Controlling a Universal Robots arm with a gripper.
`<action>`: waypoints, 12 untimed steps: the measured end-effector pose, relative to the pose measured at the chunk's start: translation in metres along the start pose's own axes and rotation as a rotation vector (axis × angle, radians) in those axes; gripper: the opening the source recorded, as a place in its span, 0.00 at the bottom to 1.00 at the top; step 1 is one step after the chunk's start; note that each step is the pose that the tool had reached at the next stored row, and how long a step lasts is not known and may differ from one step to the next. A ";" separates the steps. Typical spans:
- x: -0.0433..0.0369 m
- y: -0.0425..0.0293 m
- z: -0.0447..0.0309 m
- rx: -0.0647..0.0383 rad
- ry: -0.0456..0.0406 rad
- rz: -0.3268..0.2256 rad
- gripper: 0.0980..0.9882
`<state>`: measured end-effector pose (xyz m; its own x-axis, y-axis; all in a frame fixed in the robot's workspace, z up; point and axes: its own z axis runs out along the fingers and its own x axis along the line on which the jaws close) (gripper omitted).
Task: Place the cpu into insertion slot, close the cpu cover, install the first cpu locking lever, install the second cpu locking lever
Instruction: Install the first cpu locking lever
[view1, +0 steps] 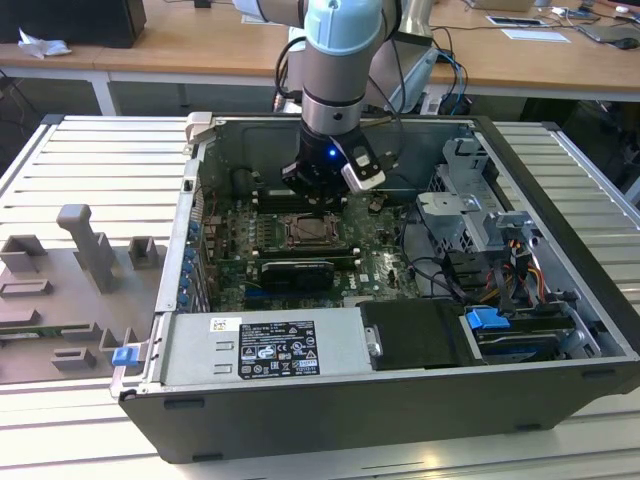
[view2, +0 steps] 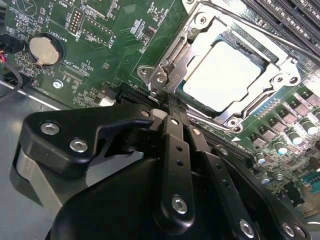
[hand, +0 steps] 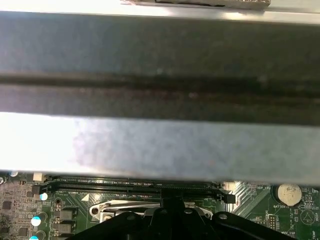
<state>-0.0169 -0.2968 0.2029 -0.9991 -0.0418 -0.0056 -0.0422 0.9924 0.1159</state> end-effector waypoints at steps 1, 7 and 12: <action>0.0000 0.0000 -0.0002 0.000 0.0002 0.000 0.01; 0.0000 0.0001 -0.0011 0.007 0.0005 0.001 0.01; -0.0001 0.0000 -0.0006 0.024 0.0012 0.001 0.01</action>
<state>-0.0168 -0.2968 0.2035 -0.9991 -0.0411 -0.0043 -0.0413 0.9949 0.0918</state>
